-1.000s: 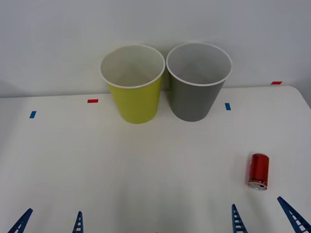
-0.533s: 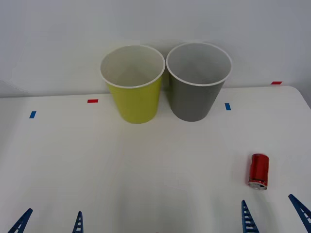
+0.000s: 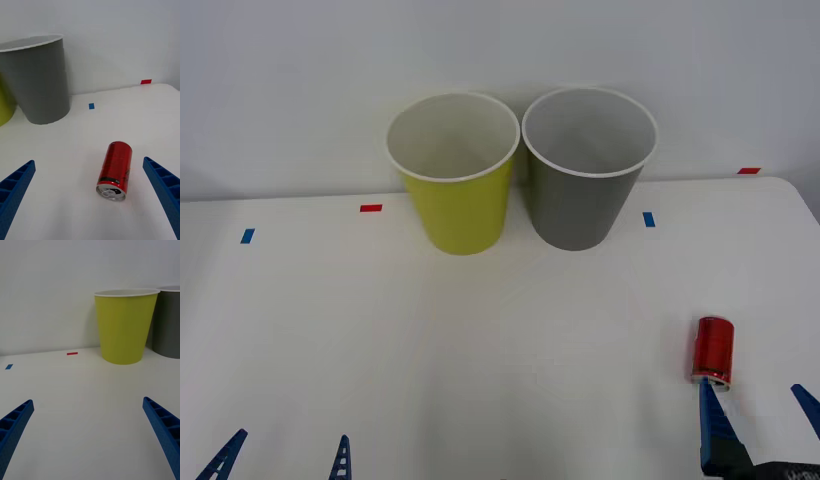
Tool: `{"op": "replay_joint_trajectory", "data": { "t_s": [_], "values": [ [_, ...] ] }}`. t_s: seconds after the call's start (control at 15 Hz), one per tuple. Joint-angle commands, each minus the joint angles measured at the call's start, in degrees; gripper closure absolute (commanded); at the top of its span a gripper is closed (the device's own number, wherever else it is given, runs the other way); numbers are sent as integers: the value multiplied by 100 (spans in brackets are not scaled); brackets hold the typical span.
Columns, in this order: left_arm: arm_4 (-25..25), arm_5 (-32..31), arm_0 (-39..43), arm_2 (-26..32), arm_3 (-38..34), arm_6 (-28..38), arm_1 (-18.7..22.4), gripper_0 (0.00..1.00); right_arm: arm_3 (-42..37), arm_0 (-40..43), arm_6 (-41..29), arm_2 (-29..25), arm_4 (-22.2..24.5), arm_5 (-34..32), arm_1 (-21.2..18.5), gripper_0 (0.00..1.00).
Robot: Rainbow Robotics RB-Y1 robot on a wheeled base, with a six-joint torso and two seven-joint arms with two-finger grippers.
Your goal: Put cans in the gray bin and PET bottles in the light green bin.
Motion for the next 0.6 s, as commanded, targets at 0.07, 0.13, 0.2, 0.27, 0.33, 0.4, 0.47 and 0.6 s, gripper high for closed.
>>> {"op": "replay_joint_trajectory", "data": {
  "t_s": [0.07,0.13,0.2,0.27,0.33,0.4,0.47,0.6],
  "values": [
    [0,0,0,0,0,0,0,0,-39,-263,-15,-408,-349,566,-10,0],
    [0,0,0,0,0,0,0,0,-48,-351,-41,-566,-375,821,16,0],
    [0,0,0,0,0,0,0,0,-48,-439,-85,-663,-437,1085,34,0],
    [0,0,0,0,0,0,0,0,-109,-553,-138,-786,-472,1507,69,0],
    [0,0,0,0,0,0,0,0,-197,-667,-199,-883,-498,1876,122,0],
    [0,0,0,0,0,0,0,0,-355,-808,-445,-979,-525,2386,183,0],
    [0,0,0,0,0,0,0,0,-522,-940,-744,-1032,-525,2869,236,0],
    [0,0,0,0,0,0,0,0,-716,-1186,-1236,-1129,-481,3511,254,0]
  ]
}}
